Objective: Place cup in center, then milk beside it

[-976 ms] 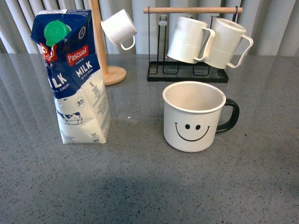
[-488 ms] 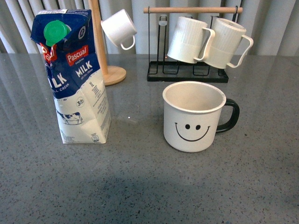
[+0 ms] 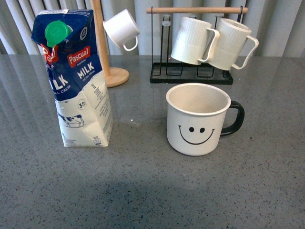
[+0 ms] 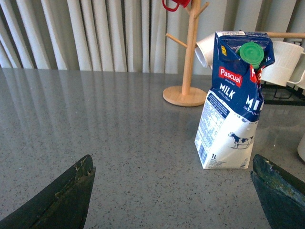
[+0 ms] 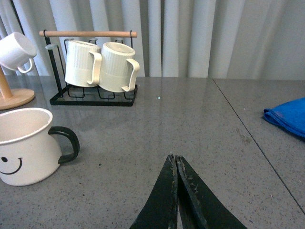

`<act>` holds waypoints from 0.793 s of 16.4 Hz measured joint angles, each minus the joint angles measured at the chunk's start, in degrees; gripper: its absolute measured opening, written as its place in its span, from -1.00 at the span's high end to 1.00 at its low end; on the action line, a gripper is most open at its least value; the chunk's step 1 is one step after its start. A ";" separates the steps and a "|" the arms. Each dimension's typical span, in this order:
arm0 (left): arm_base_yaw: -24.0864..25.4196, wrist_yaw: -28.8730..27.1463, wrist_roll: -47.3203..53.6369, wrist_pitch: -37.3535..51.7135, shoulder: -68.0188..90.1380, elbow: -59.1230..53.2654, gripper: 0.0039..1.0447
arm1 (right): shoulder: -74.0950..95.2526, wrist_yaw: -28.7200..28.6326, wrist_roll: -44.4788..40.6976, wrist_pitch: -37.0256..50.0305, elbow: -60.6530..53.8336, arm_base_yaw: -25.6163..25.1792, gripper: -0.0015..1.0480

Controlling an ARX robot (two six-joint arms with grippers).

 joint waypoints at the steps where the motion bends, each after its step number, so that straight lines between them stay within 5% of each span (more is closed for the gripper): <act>1: 0.00 -0.02 0.00 0.00 0.00 0.00 -0.88 | -1.38 0.00 0.00 -1.16 0.00 0.00 0.97; 9: 0.00 -0.02 0.02 0.00 0.00 0.00 -0.88 | -7.65 0.00 0.02 -7.58 0.00 0.00 0.97; 11: 0.00 -0.11 0.00 0.00 0.00 0.00 -0.88 | -16.09 -0.15 0.04 -17.94 0.04 0.00 0.97; 13: 0.00 -0.02 0.02 0.07 0.00 0.00 -0.88 | -17.25 -0.15 0.13 -18.18 0.04 0.00 0.97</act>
